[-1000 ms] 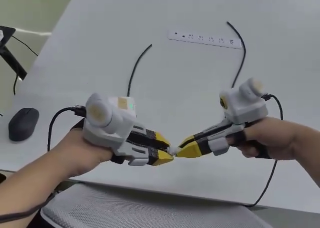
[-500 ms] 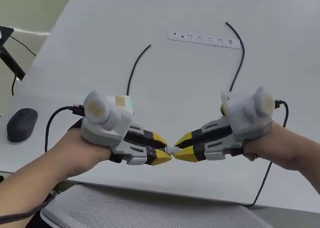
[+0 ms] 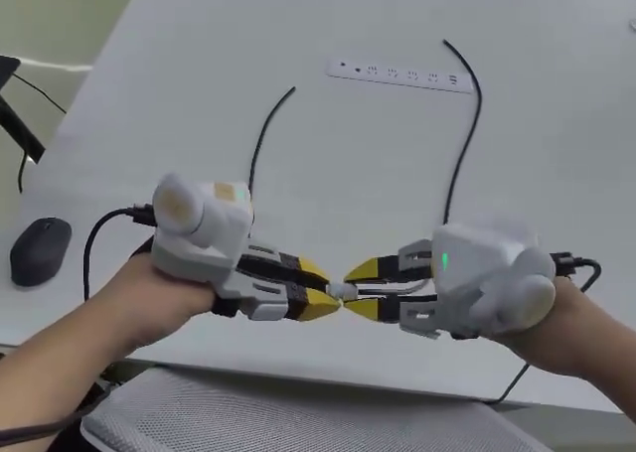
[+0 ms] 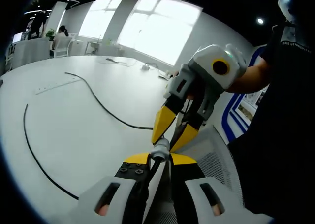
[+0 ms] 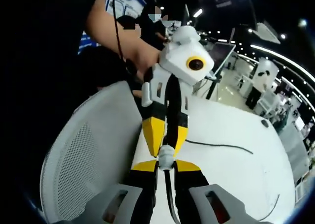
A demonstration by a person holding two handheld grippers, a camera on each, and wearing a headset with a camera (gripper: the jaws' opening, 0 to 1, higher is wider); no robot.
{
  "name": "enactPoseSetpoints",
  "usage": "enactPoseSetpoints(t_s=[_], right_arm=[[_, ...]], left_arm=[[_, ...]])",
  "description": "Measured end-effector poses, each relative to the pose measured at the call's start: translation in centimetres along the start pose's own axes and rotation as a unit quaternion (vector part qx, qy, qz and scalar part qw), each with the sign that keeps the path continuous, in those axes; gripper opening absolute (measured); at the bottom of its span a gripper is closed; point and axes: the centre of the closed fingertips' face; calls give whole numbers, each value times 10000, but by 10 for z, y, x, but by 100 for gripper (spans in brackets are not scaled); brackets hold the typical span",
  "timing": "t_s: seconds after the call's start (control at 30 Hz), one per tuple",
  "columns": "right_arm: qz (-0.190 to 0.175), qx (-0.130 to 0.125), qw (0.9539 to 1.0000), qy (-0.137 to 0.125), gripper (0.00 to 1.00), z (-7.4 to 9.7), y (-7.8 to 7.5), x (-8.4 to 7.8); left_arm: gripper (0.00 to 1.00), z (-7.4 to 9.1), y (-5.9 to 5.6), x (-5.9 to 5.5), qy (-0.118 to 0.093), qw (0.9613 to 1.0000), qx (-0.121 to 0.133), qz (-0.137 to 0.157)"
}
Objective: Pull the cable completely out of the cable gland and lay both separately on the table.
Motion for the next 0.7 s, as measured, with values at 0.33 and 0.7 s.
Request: enactPoseSetpoints(t_s=[0.33,0.7], right_arm=[[906,-429,9943,375,7,-3,2,-3],[524,-387,9971,388,8,-4,1,-6]], left_arm=[[15,-3,-1,-2,39,9994,-37,329],[15,-5,-3,-3,51,9999,-18,159]])
Point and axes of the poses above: the centre of the closed fingertips' face, and the gripper's own axes: z roughly backward along the fingers, y roughly to its left, x roughly out of its top, and after that the axes turned 2 degrees about -x, right-handed
